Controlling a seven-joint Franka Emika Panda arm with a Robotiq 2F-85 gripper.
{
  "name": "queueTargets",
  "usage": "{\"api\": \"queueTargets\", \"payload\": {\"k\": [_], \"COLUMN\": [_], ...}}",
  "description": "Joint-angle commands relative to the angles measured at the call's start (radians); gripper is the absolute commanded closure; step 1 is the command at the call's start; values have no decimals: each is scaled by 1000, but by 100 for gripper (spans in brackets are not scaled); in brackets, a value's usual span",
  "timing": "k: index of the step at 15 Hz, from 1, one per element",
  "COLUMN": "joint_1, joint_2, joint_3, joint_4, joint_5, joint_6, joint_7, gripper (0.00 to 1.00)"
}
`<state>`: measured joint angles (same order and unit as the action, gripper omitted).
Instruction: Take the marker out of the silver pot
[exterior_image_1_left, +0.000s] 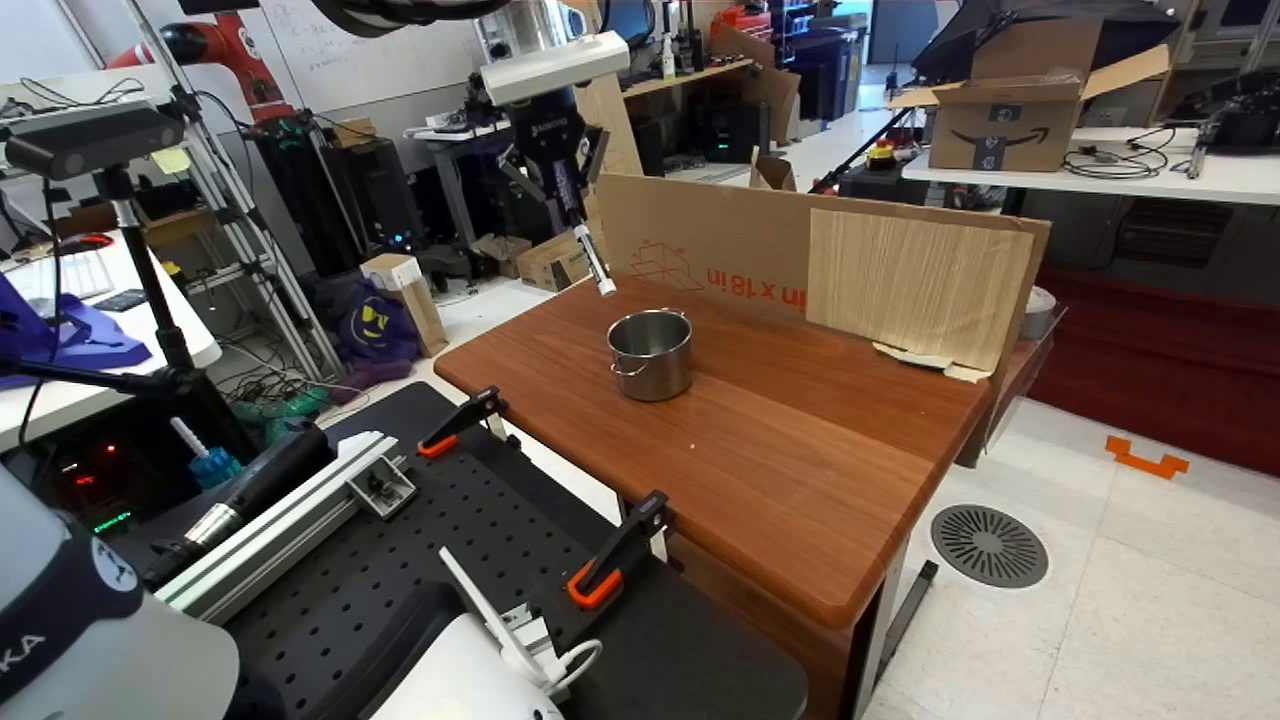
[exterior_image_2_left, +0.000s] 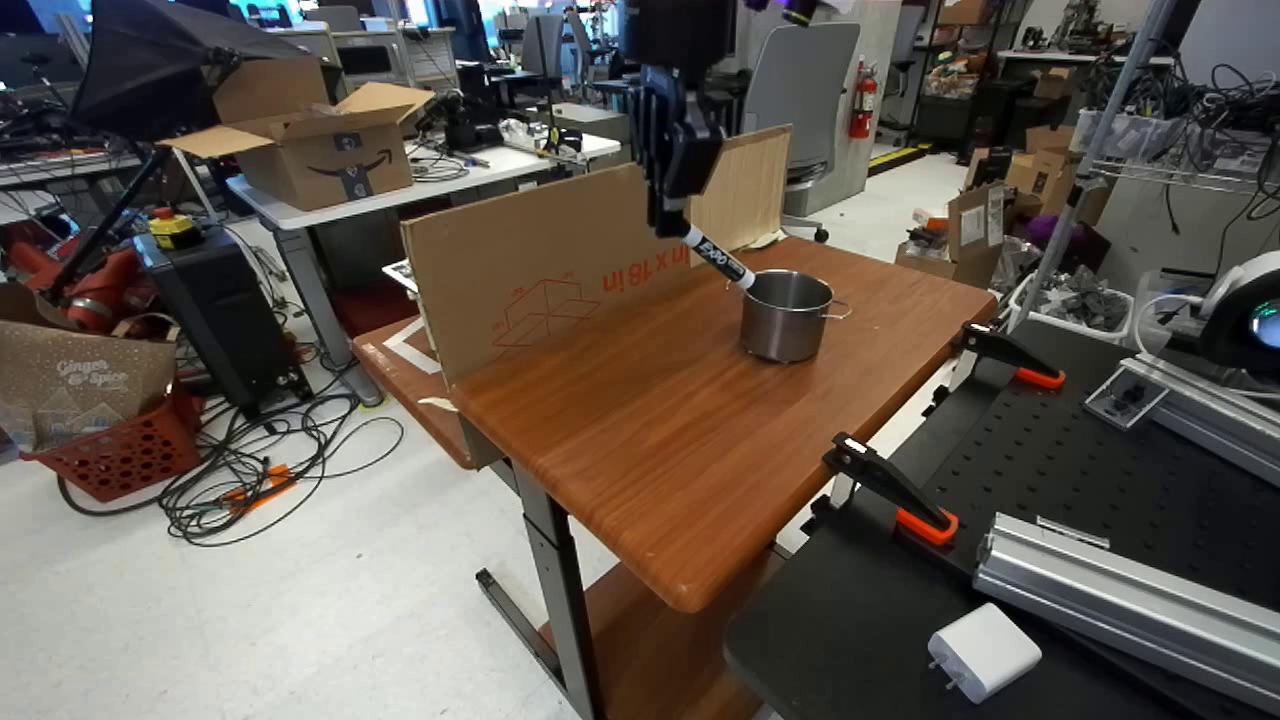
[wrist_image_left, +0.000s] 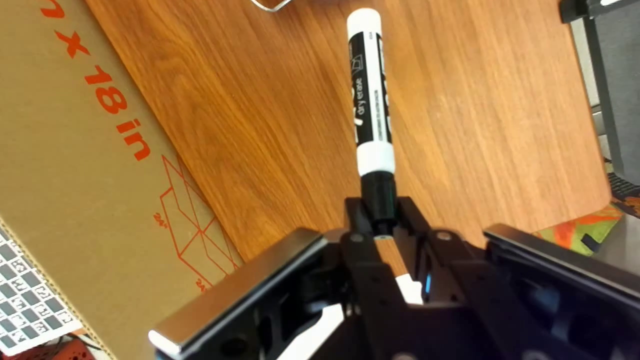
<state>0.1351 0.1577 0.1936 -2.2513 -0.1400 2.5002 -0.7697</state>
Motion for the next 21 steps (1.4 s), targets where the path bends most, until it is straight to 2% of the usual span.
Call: {"api": "queueTargets", "payload": {"k": [1, 8, 12, 21], "joint_1": [18, 38, 54, 55], "joint_2": [86, 252, 319, 449], "joint_3": [-3, -6, -8, -6], "joint_4": [82, 208, 240, 297], "joint_5": [-43, -107, -143, -154], "joint_6": [-34, -51, -37, -26], "joint_7": [53, 142, 192, 208], "gripper": [95, 95, 95, 95]}}
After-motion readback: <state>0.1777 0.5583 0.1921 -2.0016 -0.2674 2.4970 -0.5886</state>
